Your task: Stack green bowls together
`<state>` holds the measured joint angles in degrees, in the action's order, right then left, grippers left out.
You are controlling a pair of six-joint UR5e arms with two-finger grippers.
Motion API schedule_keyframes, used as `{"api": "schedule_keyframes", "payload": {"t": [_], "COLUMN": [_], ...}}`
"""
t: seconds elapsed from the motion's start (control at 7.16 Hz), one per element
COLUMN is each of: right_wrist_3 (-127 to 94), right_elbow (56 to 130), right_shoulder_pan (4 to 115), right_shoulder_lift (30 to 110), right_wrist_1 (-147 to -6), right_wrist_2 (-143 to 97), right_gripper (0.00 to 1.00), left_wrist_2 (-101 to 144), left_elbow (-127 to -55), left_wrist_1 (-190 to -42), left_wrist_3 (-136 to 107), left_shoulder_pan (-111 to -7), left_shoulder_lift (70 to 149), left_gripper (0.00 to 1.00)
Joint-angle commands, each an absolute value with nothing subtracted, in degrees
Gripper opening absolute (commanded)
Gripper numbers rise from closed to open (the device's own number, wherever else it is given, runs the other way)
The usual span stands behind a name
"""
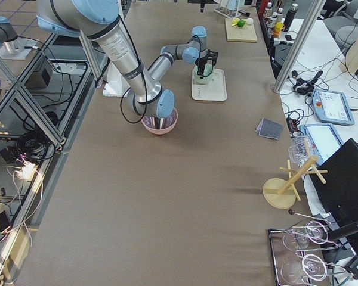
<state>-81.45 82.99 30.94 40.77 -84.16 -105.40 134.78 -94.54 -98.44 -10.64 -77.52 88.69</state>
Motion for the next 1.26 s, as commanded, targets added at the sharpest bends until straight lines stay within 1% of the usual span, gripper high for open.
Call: {"api": "schedule_keyframes", "payload": {"t": [0.0, 0.28, 0.42, 0.56, 0.7, 0.84, 0.98, 1.12], "right_wrist_3": [-80.51, -78.75, -78.66, -76.83, -69.42, -63.60, -55.89, -49.20], "right_elbow": [84.01, 84.55, 84.64, 86.29, 91.88, 95.94, 98.33, 101.31], "right_shoulder_pan": [31.37, 33.56, 36.79, 40.05, 41.30, 42.18, 44.88, 46.48], "right_shoulder_lift": [40.78, 41.22, 42.26, 45.58, 51.71, 56.47, 58.34, 61.32], "right_wrist_1": [-84.20, -84.46, -84.46, -84.55, -84.90, -86.12, -89.87, -92.17], "right_wrist_2": [-105.82, -111.49, -117.62, -121.95, -119.99, -118.40, -118.30, -119.17], "right_gripper": [1.00, 1.00, 1.00, 1.00, 1.00, 1.00, 1.00, 1.00], "left_wrist_2": [134.82, 134.74, 134.82, 134.74, 134.82, 134.74, 134.74, 134.65], "left_elbow": [-94.48, -94.31, -94.22, -94.74, -94.75, -95.27, -96.84, -97.12], "left_wrist_1": [-98.44, -97.91, -97.56, -94.95, -92.66, -86.89, -83.27, -83.15], "left_wrist_3": [-10.72, -10.72, -10.64, -10.37, -4.63, 2.91, 5.51, 5.54], "left_shoulder_pan": [-77.61, -78.48, -81.71, -83.83, -85.67, -89.35, -89.99, -90.09], "left_shoulder_lift": [88.68, 88.77, 89.03, 89.03, 89.03, 89.12, 89.03, 88.77], "left_gripper": [0.98, 0.98, 0.98, 0.98, 0.98, 0.98, 0.98, 0.98]}}
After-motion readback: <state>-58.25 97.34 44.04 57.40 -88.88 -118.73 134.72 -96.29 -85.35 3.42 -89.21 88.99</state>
